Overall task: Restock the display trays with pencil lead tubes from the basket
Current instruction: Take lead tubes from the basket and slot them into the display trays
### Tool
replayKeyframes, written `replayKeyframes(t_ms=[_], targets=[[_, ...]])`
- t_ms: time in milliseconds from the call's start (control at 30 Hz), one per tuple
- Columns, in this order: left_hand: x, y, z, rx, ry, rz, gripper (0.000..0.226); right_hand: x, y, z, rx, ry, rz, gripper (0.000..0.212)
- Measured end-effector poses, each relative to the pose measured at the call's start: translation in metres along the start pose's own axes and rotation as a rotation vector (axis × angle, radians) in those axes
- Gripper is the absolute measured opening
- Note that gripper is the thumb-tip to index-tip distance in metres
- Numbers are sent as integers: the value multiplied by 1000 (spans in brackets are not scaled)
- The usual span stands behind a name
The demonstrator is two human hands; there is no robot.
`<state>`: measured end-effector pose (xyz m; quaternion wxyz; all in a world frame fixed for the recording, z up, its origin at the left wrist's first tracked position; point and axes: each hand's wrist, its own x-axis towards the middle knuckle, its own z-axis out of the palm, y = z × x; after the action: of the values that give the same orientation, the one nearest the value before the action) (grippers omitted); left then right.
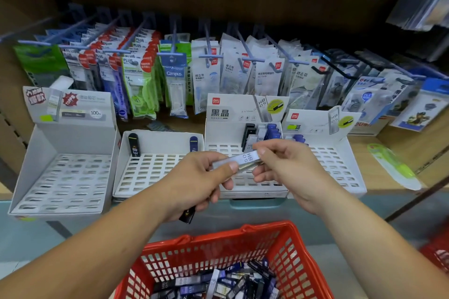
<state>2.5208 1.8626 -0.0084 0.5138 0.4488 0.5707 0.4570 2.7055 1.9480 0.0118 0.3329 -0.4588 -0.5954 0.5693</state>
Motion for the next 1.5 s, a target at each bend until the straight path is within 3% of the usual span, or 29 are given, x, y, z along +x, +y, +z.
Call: replayKeyframes(t_ms=[133, 267, 333, 433, 533, 767, 967, 1100, 1167, 1300, 1500], targets=[[4, -1, 4, -6, 65, 7, 13, 4, -1, -1, 28, -18, -60, 17], [8, -8, 2, 66, 106, -66, 14, 14, -6, -16, 59, 168, -157, 11], [10, -11, 1, 77, 144, -97, 13, 21, -7, -23, -55, 221, -235, 14], [11, -14, -1, 33, 209, -108, 11, 30, -2, -23, -418, 238, -366, 23], [12, -12, -3, -120, 221, -127, 12, 35, 5, -19, -622, 264, -417, 23], [12, -7, -6, -228, 207, -99, 22, 45, 13, -16, -707, 271, -489, 14], [11, -2, -5, -294, 250, -107, 18, 57, 30, -17, -821, 153, -655, 27], [13, 5, -8, -435, 330, -96, 18, 52, 22, -9, -871, 291, -779, 17], [15, 10, -9, -529, 371, -83, 14, 34, 9, 9, -710, 234, -659, 3], [18, 18, -8, -570, 462, -32, 16, -4, 0, 56, -247, -188, -108, 31], [1, 26, -10, -482, 577, 35, 19, -15, 2, 78, 144, -330, 47, 26]])
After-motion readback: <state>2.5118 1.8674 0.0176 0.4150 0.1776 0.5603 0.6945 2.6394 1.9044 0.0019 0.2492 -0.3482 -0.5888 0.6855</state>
